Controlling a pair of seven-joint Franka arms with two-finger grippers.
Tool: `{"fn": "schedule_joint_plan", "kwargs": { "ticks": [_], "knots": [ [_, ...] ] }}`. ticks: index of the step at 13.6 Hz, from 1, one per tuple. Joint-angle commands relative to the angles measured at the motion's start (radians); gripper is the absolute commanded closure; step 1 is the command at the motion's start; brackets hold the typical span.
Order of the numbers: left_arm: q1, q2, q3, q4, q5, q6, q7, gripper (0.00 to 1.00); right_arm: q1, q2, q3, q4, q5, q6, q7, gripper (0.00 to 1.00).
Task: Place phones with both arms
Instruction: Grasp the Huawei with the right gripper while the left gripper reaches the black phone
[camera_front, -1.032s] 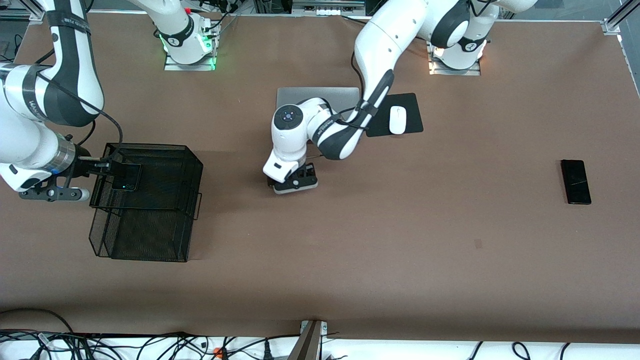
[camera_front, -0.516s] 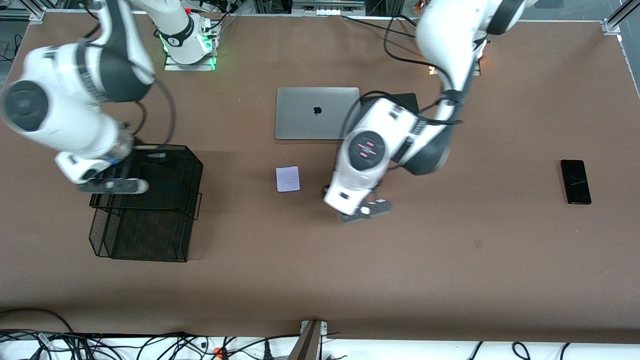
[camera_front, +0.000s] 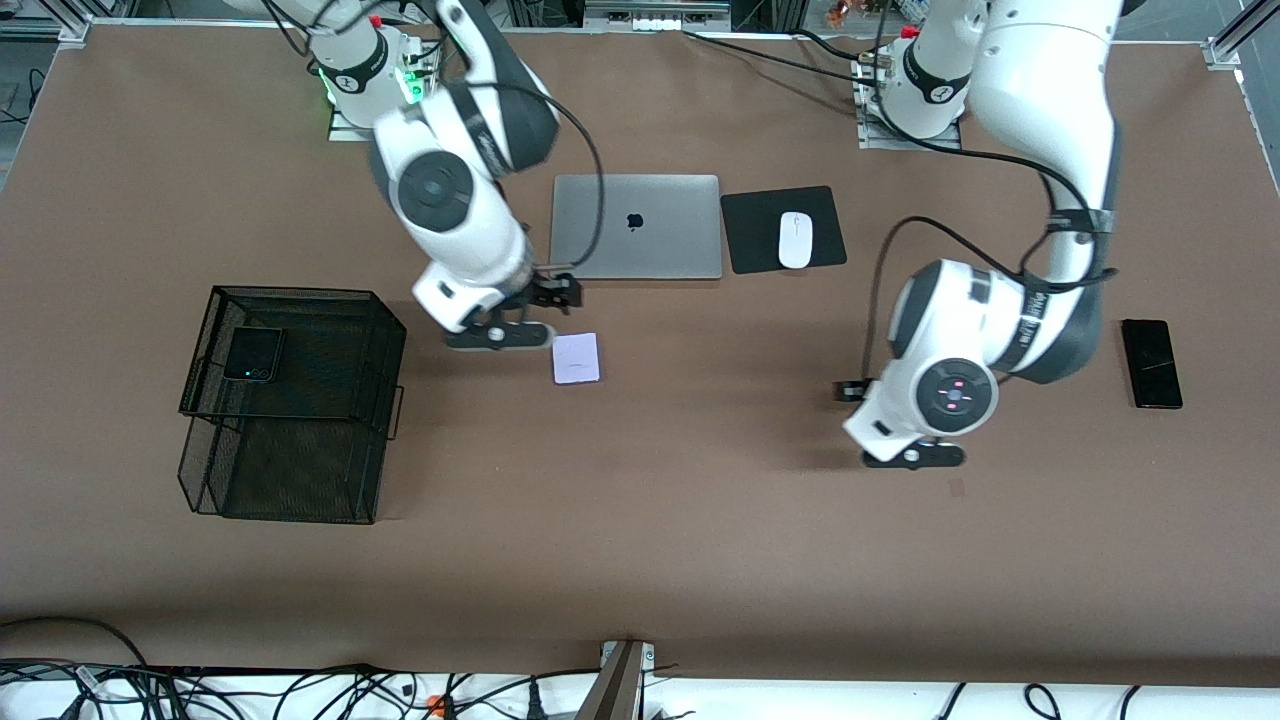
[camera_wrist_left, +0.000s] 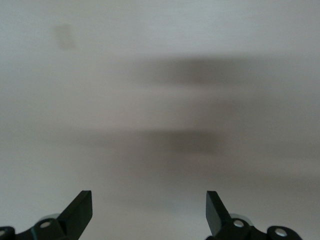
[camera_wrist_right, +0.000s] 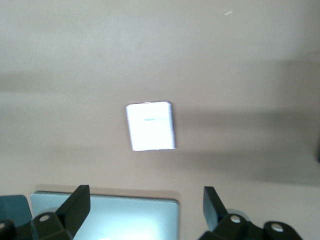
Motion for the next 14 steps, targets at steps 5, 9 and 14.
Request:
{"fn": "schedule_joint_plan", "kwargs": {
  "ticks": [5,9,14],
  "knots": [
    [0.319,-0.133,-0.017,-0.207,0.098,0.144,0.493,0.00,0.007,0.196,0.056,0.013,0.007,0.202,-0.114,0.00],
    [0.537,-0.209,-0.025,-0.341,0.053,0.297,0.637,0.00,0.007,0.250,0.054,0.005,-0.018,0.259,-0.119,0.00],
    [0.675,-0.214,-0.025,-0.505,-0.026,0.547,0.644,0.00,0.006,0.274,0.054,0.002,-0.056,0.272,-0.118,0.00]
  ]
}}
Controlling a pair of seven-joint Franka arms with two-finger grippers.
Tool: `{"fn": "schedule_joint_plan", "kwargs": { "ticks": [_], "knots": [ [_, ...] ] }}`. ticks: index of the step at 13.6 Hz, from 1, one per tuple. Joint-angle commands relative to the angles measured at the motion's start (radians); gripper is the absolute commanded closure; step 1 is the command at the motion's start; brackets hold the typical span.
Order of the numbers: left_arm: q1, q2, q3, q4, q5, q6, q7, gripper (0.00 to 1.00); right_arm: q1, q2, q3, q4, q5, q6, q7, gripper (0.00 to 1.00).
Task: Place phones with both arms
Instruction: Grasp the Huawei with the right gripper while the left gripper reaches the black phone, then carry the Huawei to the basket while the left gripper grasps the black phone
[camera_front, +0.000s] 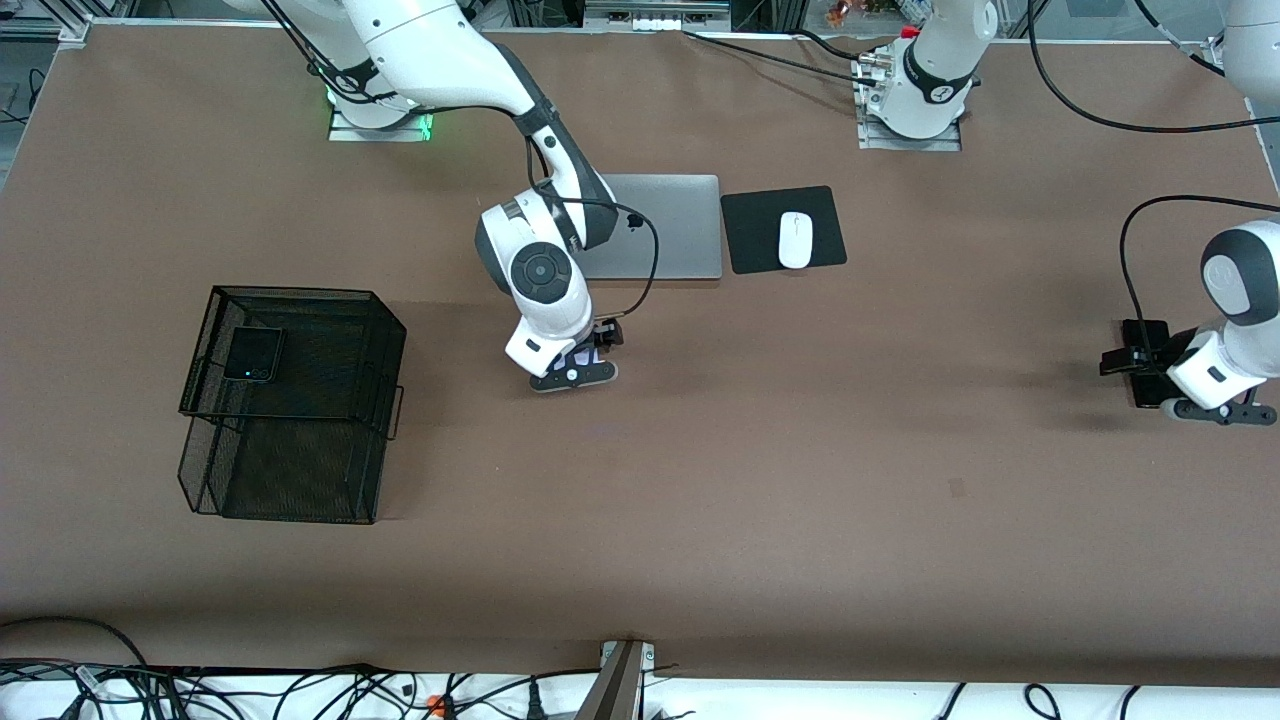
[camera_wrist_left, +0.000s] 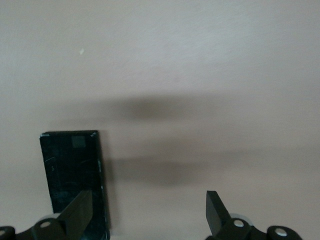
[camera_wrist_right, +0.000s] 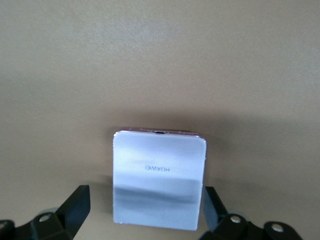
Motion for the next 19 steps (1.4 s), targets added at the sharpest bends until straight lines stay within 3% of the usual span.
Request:
{"fn": "schedule_joint_plan", "kwargs": {
  "ticks": [1,3,9,10,11,12,13,14,19],
  "knots": [
    [0.065,-0.043,-0.017,-0.112,-0.020,0.115,0.034,0.00,0.000,0.010,-0.002,0.002,-0.024,0.016,-0.008,0.00],
    [0.123,-0.034,-0.019,-0.128,-0.020,0.151,0.060,0.00,0.000,0.018,-0.002,-0.011,-0.024,0.075,-0.008,0.00],
    [0.217,0.026,-0.048,-0.125,-0.022,0.258,0.075,0.00,0.000,0.041,-0.005,-0.011,-0.024,0.089,-0.008,0.00],
    [0.222,0.043,-0.048,-0.122,-0.022,0.278,0.075,0.00,0.000,0.044,-0.005,-0.012,-0.026,0.095,-0.010,0.05],
    [0.223,0.054,-0.048,-0.120,-0.020,0.295,0.077,0.00,0.000,0.044,-0.007,-0.012,-0.024,0.099,-0.007,0.33],
    [0.225,0.064,-0.048,-0.117,-0.020,0.307,0.077,0.00,-0.001,0.042,-0.007,-0.012,-0.024,0.097,-0.002,0.70],
    [0.229,0.071,-0.048,-0.116,-0.020,0.315,0.077,0.00,-0.003,0.038,-0.007,-0.011,-0.024,0.094,-0.002,0.91],
    [0.232,0.072,-0.050,-0.114,-0.019,0.318,0.077,0.00,-0.006,0.030,-0.010,-0.009,-0.023,0.088,-0.004,1.00],
    [0.234,0.107,-0.050,-0.088,-0.020,0.320,0.150,0.00,-0.012,-0.206,-0.224,0.002,-0.016,-0.215,-0.051,1.00]
  ]
}}
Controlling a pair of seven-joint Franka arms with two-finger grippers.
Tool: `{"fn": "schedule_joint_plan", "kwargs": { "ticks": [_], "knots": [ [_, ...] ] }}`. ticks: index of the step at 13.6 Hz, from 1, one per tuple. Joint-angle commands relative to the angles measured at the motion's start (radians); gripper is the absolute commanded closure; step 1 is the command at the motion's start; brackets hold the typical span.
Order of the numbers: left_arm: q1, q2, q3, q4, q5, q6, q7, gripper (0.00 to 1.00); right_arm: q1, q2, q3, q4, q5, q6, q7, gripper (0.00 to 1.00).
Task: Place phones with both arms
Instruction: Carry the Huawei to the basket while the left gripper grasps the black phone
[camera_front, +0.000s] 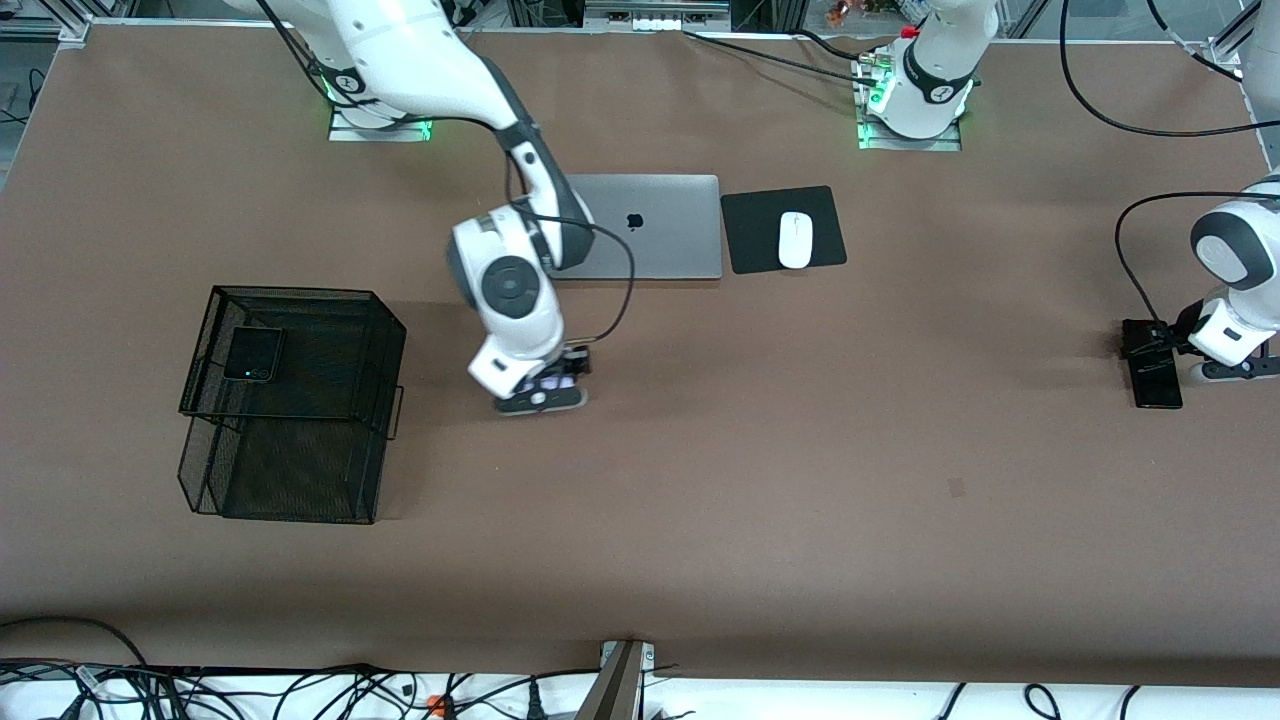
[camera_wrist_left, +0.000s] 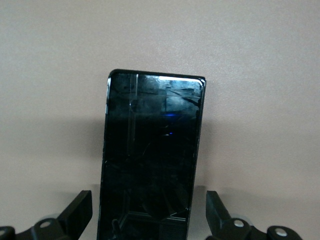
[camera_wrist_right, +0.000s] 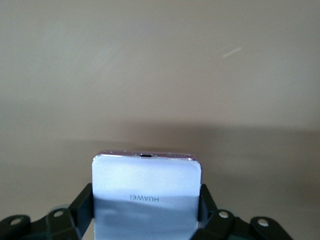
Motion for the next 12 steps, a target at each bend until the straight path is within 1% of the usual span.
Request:
{"fn": "schedule_joint_plan", "kwargs": {
  "ticks": [1,2,3,4,5,6,8,9,11,12],
  "knots": [
    [0.016,0.032,-0.014,0.038,-0.018,0.003,0.095,0.00,-0.009,-0.177,-0.119,-0.034,-0.006,-0.199,-0.079,1.00],
    [0.021,0.038,-0.014,0.044,-0.018,0.003,0.108,0.00,-0.009,-0.201,-0.174,-0.034,-0.005,-0.243,-0.150,1.00],
    [0.023,0.045,-0.014,0.052,-0.018,0.003,0.109,0.00,-0.009,-0.205,-0.243,-0.034,-0.005,-0.266,-0.225,1.00],
    [0.023,0.046,-0.014,0.054,-0.018,0.003,0.112,0.00,-0.012,-0.201,-0.297,-0.033,-0.008,-0.260,-0.298,1.00],
    [0.023,0.052,-0.014,0.057,-0.018,0.003,0.114,0.00,-0.033,-0.187,-0.331,-0.027,-0.008,-0.251,-0.357,1.00],
    [0.023,0.058,-0.014,0.057,-0.018,0.003,0.114,0.00,-0.084,-0.147,-0.339,-0.001,-0.005,-0.237,-0.389,1.00],
    [0.024,0.069,-0.020,0.058,-0.029,0.005,0.115,0.00,-0.177,-0.059,-0.336,0.108,0.003,-0.219,-0.440,1.00],
    [0.026,0.069,-0.026,0.057,-0.049,0.003,0.116,0.00,-0.214,-0.022,-0.333,0.134,0.014,-0.214,-0.454,1.00],
    [0.026,0.077,-0.028,0.058,-0.054,0.003,0.116,0.00,-0.293,0.044,-0.290,0.171,0.099,-0.148,-0.500,1.00],
    [0.030,0.078,-0.042,0.058,-0.057,0.003,0.116,0.00,-0.317,0.067,-0.264,0.180,0.139,-0.105,-0.518,1.00]
  ]
}}
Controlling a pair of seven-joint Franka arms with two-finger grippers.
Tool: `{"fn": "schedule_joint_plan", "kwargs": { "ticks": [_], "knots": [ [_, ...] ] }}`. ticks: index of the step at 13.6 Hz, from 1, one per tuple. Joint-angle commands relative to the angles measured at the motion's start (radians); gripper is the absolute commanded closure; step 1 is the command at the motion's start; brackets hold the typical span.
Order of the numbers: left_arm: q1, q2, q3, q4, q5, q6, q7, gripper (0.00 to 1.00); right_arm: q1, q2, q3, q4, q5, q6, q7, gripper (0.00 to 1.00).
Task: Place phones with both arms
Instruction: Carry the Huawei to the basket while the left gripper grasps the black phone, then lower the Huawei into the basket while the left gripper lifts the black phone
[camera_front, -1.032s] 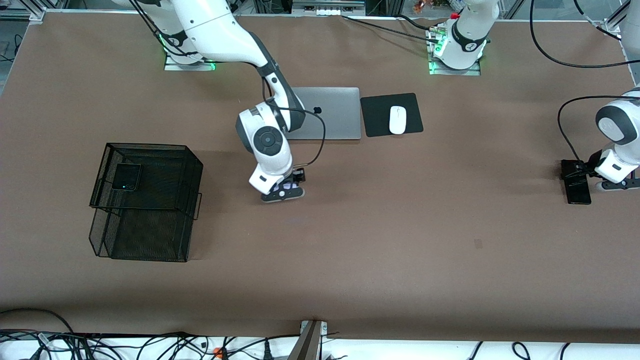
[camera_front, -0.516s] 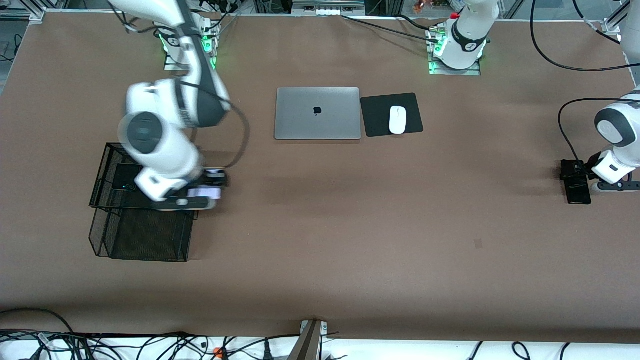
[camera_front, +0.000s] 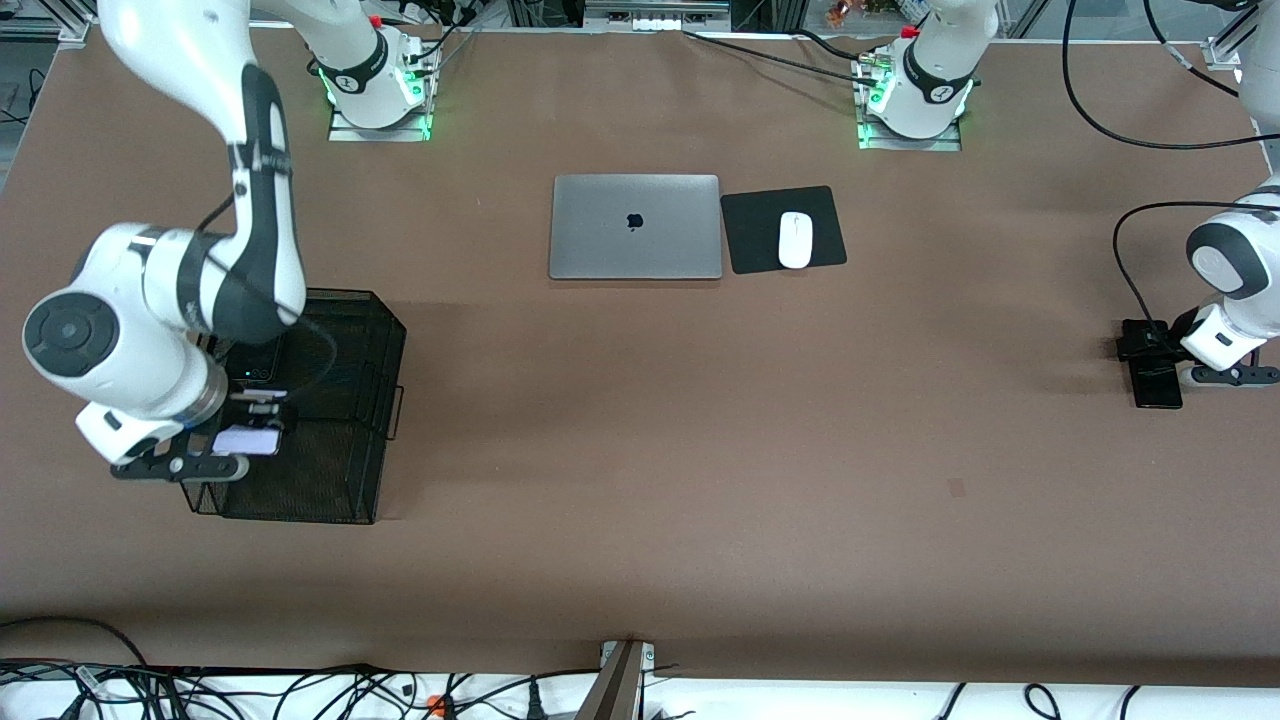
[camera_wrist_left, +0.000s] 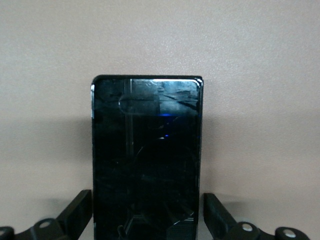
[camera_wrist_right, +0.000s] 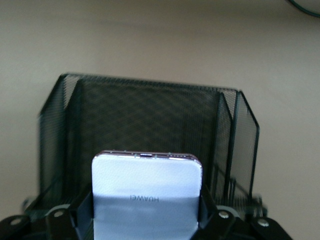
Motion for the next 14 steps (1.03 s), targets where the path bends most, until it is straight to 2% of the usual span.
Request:
{"fn": "schedule_joint_plan", "kwargs": {
  "ticks": [1,2,5,6,9,11,12,13,14],
  "knots": [
    [0.036,0.025,-0.046,0.019,-0.047,0.001,0.031,0.00,-0.067,0.091,0.065,0.081,0.083,0.080,-0.037,1.00],
    [0.057,0.027,-0.072,0.019,-0.050,0.001,0.031,0.00,-0.069,0.106,0.073,0.081,0.091,0.117,-0.037,1.00],
    [0.077,0.041,-0.085,0.048,-0.058,-0.001,0.066,0.00,-0.073,0.126,0.073,0.075,0.149,0.124,-0.039,1.00],
    [0.077,0.044,-0.085,0.050,-0.060,-0.001,0.066,0.11,-0.076,0.131,0.073,0.070,0.151,0.119,-0.040,1.00],
    [0.077,0.044,-0.085,0.053,-0.090,-0.001,0.061,0.64,-0.110,0.132,0.076,0.067,0.151,0.066,-0.089,1.00],
    [0.076,0.044,-0.085,0.054,-0.104,-0.001,0.051,0.91,-0.127,0.143,0.093,0.067,0.151,0.042,-0.094,1.00],
    [0.074,0.044,-0.085,0.056,-0.104,-0.002,0.046,1.00,-0.127,0.146,0.098,0.067,0.151,0.039,-0.094,1.00],
    [0.069,0.042,-0.085,0.062,-0.106,-0.007,0.040,1.00,-0.127,0.151,0.101,0.067,0.151,0.041,-0.094,0.79],
    [0.063,0.042,-0.085,0.075,-0.106,-0.018,0.020,1.00,-0.128,0.154,0.101,0.067,0.151,0.041,-0.094,0.45]
  ]
}}
